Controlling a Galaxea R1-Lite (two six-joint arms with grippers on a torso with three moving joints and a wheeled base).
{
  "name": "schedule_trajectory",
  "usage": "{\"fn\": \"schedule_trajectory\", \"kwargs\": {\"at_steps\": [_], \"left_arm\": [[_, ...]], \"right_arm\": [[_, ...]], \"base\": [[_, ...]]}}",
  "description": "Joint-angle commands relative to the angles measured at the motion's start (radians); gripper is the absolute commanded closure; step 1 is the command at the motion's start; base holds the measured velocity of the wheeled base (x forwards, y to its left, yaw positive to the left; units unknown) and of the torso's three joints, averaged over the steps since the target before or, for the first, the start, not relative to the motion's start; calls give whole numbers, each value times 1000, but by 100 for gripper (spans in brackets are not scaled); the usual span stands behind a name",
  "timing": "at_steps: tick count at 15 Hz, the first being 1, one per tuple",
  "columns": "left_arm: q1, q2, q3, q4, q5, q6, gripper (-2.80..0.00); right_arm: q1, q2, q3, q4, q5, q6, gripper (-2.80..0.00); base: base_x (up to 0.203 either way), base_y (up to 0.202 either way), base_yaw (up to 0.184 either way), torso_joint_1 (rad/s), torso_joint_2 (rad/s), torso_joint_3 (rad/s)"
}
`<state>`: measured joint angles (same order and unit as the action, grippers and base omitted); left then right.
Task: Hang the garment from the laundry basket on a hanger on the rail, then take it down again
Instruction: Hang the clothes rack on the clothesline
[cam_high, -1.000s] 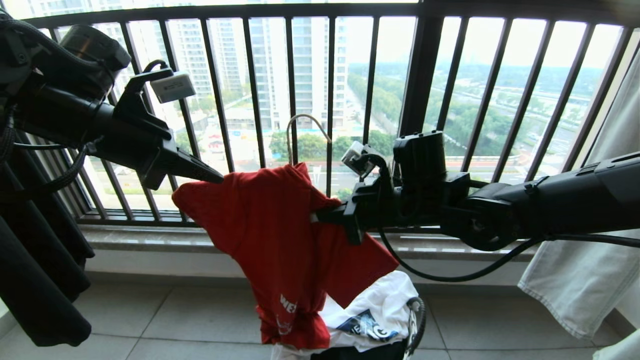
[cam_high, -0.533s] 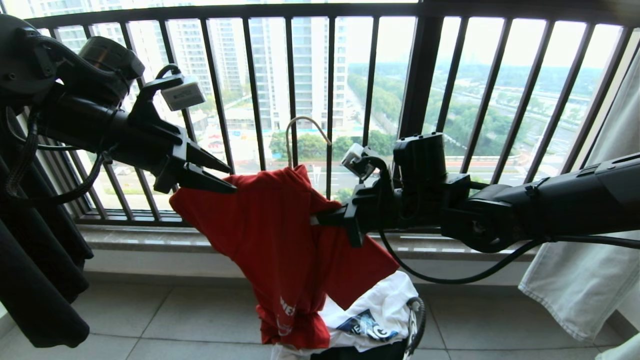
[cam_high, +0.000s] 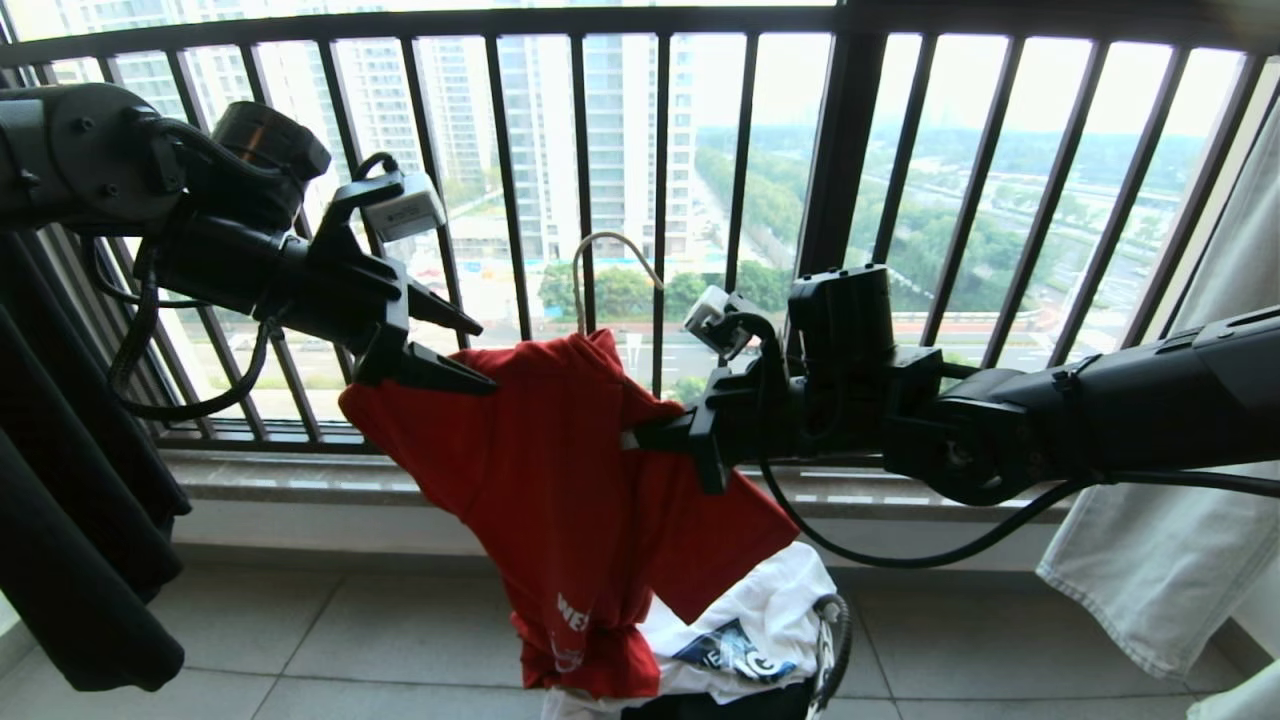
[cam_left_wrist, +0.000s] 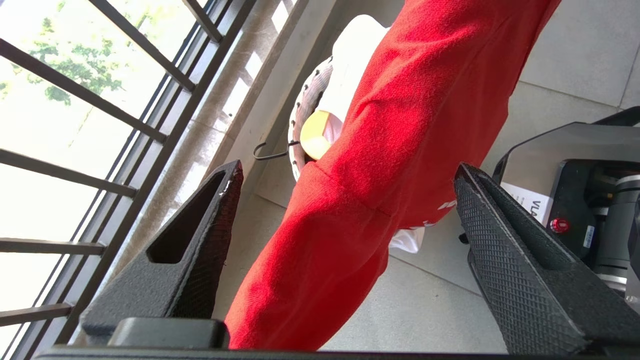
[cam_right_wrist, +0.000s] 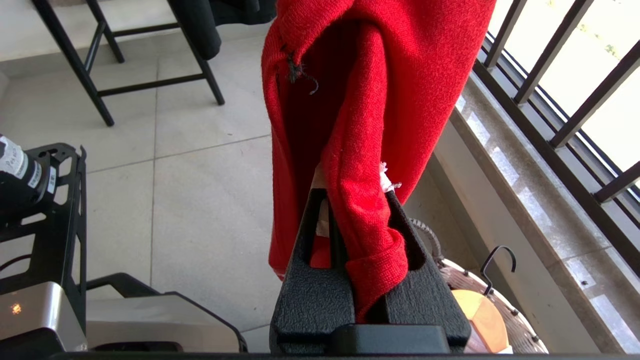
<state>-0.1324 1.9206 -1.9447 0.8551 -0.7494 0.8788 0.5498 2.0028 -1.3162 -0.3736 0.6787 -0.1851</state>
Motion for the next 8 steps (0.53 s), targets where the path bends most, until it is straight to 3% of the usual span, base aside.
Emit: {"fn": "schedule_trajectory", "kwargs": {"at_steps": [1,8], "left_arm": [[-18,37,0,4,-5,6,-280],[-57,105,-3,-63,-22,5,-280]], "right_arm": [[-1,-1,0,-2,4,-2,0],[-14,-10,-3,-4,5,-1,0]], "base": [[0,0,0,0,0,0],[0,0,0,0,0,0]]}}
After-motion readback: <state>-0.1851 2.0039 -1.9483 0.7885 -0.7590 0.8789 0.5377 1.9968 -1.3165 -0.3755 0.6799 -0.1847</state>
